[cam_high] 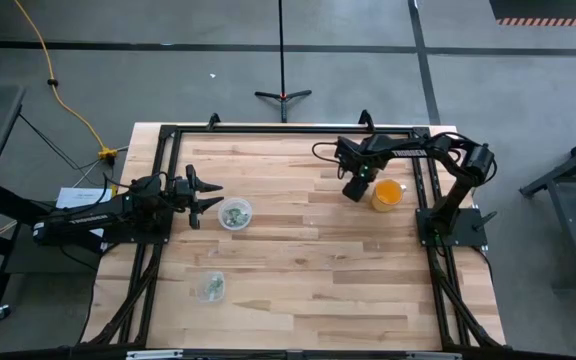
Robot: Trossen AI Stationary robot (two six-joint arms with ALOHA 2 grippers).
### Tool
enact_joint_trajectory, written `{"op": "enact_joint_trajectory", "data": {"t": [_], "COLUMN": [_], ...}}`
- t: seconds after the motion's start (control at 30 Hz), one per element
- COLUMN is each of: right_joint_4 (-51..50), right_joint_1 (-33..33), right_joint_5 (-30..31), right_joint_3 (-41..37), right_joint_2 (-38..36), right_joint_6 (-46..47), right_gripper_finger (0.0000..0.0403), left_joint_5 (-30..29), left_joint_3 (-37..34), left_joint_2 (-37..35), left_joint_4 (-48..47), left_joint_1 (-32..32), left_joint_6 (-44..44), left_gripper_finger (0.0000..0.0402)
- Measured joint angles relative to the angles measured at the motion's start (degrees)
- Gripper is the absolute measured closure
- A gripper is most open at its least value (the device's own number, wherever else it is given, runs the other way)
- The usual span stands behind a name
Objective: Pick and place Stevia / Truvia into bins
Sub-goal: Put the stevia packet in the top transparent container
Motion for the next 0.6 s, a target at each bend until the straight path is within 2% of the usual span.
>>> {"op": "enact_joint_trajectory", "data": {"t": [0.13,0.27,0.37,0.5,0.6], "right_joint_4": [3.6,11.2,16.6,26.1,38.5], "right_joint_1": [0.0,0.6,2.6,7.0,11.2], "right_joint_5": [-0.9,-5.7,-8.9,-10.1,-16.6], "right_joint_3": [0.0,0.4,2.2,4.3,4.4], "right_joint_2": [0.0,0.0,0.0,0.0,0.0], "right_joint_6": [-1.6,-3.5,-4.2,-6.8,-10.6], "right_gripper_finger": [0.0350,0.0396,0.0390,0.0399,0.0397], "left_joint_5": [-0.2,-0.3,-0.3,-0.3,-0.6], "left_joint_3": [0.0,0.0,0.0,0.0,0.0], "left_joint_2": [0.0,0.0,0.0,0.0,0.0], "left_joint_4": [0.0,-0.1,-0.1,-0.1,-0.1], "left_joint_1": [0.0,0.0,0.0,0.0,0.0], "left_joint_6": [0.0,0.0,0.0,-0.2,-0.2], "left_gripper_finger": [0.0224,0.0224,0.0224,0.0224,0.0224]}}
